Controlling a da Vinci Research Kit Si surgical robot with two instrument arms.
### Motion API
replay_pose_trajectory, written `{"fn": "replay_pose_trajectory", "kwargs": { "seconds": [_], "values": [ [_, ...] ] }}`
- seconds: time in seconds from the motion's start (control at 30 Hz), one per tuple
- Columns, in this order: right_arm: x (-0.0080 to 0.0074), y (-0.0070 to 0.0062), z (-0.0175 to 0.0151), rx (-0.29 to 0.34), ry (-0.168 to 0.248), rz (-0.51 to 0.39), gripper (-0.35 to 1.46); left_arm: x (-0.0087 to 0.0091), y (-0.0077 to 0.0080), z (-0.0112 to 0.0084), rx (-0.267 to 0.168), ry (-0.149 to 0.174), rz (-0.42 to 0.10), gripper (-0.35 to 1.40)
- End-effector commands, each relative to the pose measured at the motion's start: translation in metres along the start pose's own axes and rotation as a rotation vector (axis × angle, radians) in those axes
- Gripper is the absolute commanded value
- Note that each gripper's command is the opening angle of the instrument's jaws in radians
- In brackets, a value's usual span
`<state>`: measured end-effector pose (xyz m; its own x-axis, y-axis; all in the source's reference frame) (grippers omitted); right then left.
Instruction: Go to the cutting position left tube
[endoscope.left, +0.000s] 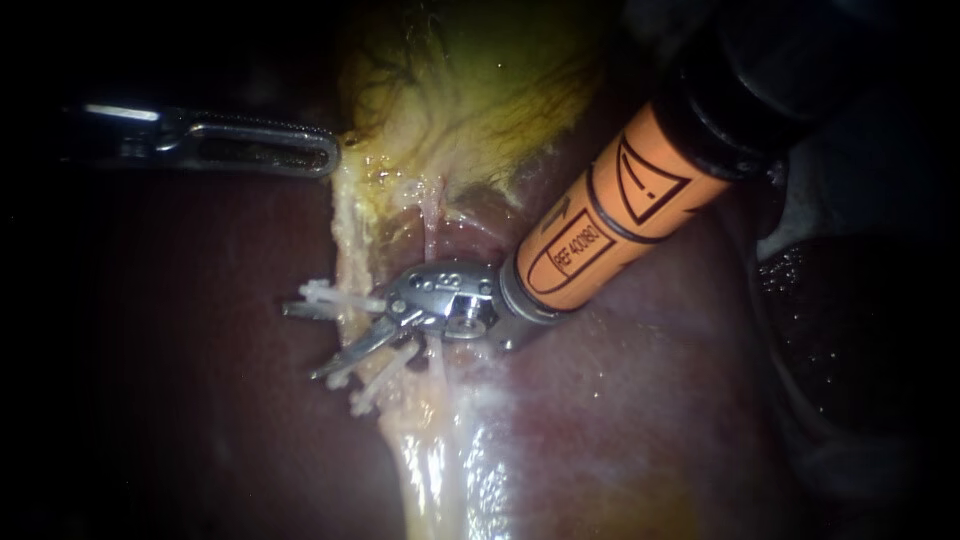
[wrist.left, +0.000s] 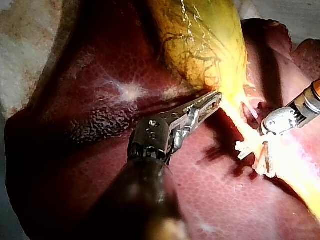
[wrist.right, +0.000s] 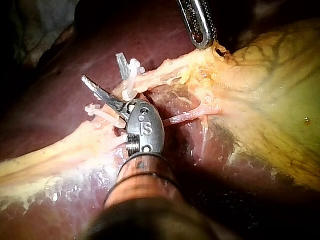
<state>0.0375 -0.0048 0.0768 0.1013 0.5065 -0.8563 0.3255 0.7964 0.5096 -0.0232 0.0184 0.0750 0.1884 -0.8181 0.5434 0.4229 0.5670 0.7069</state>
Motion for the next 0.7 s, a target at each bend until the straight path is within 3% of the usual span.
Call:
{"fn": "replay_pose_trajectory", "kwargs": {
  "seconds": [0.03,0.43,0.7],
  "values": [
    [0.0000,0.0000,0.0000,-0.003,0.000,-0.008,1.09,0.0000,0.0000,0.0000,0.000,0.000,0.000,-0.35],
    [0.0010,-0.0015,0.0017,-0.023,0.001,-0.052,1.10,0.0000,0.0000,0.0000,0.000,0.000,0.000,-0.35],
    [0.0048,-0.0019,0.0011,-0.025,0.013,-0.055,1.10,0.0000,0.0000,0.0000,0.000,0.000,0.000,-0.35]
  ]
}}
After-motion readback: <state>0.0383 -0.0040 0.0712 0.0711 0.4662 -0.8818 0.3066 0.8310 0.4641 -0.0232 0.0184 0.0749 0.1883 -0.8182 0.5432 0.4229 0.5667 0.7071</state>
